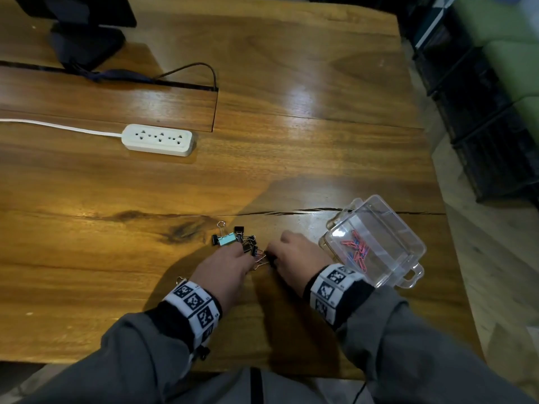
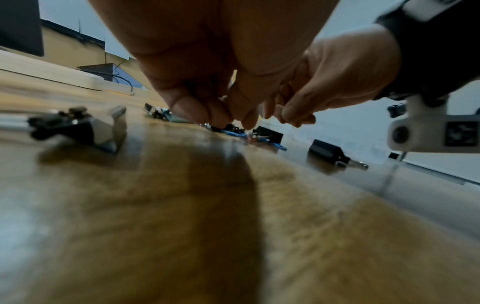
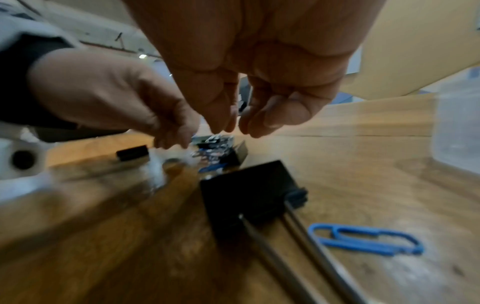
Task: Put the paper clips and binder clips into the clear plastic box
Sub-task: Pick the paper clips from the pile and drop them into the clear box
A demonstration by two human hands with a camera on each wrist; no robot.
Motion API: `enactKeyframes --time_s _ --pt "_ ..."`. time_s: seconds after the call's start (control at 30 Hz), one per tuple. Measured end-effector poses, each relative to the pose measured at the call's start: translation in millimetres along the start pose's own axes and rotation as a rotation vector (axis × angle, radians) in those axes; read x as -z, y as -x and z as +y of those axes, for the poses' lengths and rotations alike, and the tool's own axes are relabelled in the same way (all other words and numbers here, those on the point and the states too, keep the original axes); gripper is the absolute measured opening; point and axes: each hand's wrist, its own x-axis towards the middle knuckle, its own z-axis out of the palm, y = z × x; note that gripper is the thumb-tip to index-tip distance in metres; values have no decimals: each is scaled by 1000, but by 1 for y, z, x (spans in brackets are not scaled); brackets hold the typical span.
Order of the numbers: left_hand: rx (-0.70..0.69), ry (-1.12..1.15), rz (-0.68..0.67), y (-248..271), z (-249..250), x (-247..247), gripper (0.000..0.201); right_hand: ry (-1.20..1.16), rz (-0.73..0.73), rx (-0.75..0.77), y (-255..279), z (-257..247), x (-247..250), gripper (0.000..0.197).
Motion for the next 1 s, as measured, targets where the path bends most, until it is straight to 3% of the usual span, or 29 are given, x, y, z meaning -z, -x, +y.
enactKeyframes --time_s 0.1,0.33,0.4,0.57,0.7,0.77,0.87,1.0 --pt "41 10 48 -8 -3 -1 15 71 -40 59 -5 -1 -11 32" --pt "38 11 129 -12 -4 0 10 195 -96 125 -21 0 -9 41" --pt "24 1 134 -14 -6 0 9 175 -94 80 -19 6 -1 38" --pt "44 -69 27 -27 -11 -1 9 132 -15 -128 -17 31 18 26" --pt "63 -71 -47 -31 -8 -2 10 189 -31 71 -9 19 9 34" --pt "86 -54 -84 -33 -7 -2 9 189 -115 159 -10 8 0 39" --pt "117 -30 -129 -32 -6 0 8 244 -255 162 -18 -1 -9 51" --pt "150 -44 -160 -18 -3 3 3 226 -238 140 -22 -5 -14 46"
